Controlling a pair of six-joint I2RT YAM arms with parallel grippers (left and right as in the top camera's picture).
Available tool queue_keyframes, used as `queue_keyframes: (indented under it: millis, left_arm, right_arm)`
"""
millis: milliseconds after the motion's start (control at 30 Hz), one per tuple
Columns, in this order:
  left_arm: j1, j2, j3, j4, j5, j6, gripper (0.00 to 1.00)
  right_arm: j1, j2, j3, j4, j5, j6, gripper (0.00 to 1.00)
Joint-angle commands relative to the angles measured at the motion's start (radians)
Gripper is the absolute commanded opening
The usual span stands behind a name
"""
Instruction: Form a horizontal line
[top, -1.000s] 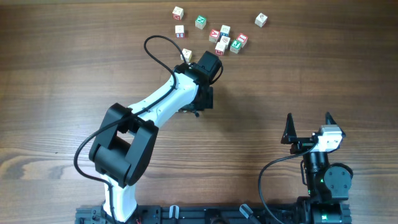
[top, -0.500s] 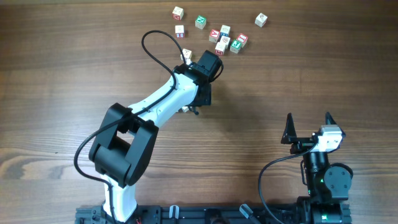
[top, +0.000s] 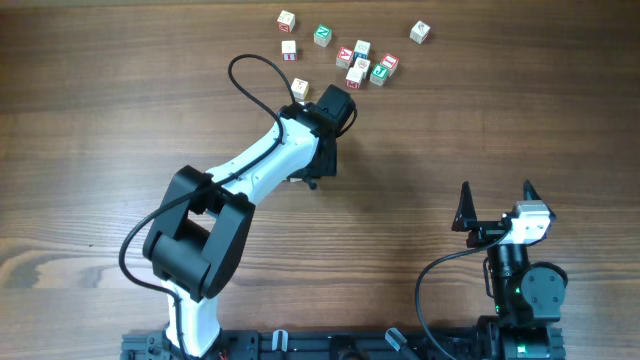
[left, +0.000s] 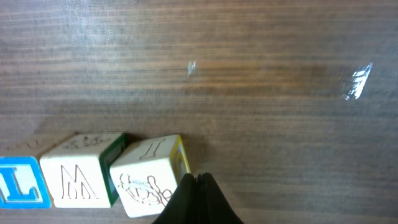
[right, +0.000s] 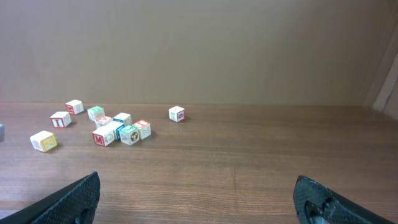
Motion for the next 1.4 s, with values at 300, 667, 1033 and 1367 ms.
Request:
queue_keyframes:
  millis: [300,667,1033,1367]
  left_arm:
    - [-0.002,-0.031,0.011,0.007,0.02,0.005,0.04]
    - [-0.002,-0.076,0.009,-0.131,0.155,0.031,0.04]
    - [-0.003,-0.076,-0.002,-0.132,0.155,0.031,0.04]
    - [-0.003,-0.076,-0.04,-0.124,0.155,0.031,0.04]
  right_arm:
    - [-0.002,-0.005,-0.001,0.003,-0.01,-0.011,1.0]
    - [-0.002,-0.005,-0.001,0.003,-0.01,-0.011,1.0]
    - [-0.002,-0.005,-0.001,0.003,-0.01,-0.012,1.0]
    - [-0.002,-0.005,-0.001,0.003,-0.01,-0.011,1.0]
